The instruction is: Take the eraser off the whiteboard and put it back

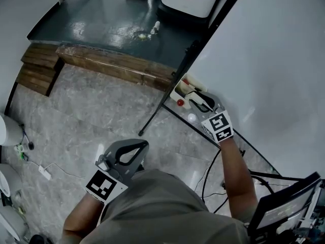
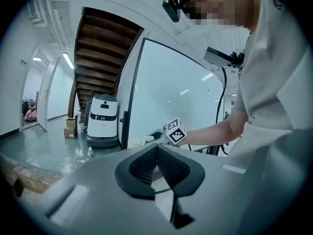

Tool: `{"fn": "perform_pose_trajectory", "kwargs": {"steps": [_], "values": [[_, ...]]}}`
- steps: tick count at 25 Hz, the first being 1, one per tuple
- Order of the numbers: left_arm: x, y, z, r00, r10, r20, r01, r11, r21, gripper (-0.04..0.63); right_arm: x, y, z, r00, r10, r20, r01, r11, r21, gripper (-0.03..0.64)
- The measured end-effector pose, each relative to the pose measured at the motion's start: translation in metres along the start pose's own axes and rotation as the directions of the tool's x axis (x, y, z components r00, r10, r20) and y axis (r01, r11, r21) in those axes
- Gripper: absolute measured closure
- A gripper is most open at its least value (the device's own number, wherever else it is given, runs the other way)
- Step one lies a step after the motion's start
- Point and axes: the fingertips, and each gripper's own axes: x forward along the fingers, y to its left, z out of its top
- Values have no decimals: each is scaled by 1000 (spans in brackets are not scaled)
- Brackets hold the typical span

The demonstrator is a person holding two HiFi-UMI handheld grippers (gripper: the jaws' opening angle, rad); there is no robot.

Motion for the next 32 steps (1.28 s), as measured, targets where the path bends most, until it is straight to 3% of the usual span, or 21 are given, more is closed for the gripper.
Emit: {"fn": "perform_pose_trajectory", "kwargs": {"steps": [15, 32], "values": [[-29, -36, 0, 998, 51, 31, -52, 998, 25, 591, -87, 22, 79, 987, -43, 154, 55, 996, -74, 449], [-64, -89, -15, 994, 103, 41, -105, 994, 31, 591, -200, 107, 155, 966, -4, 258, 43, 988, -148, 449]]}}
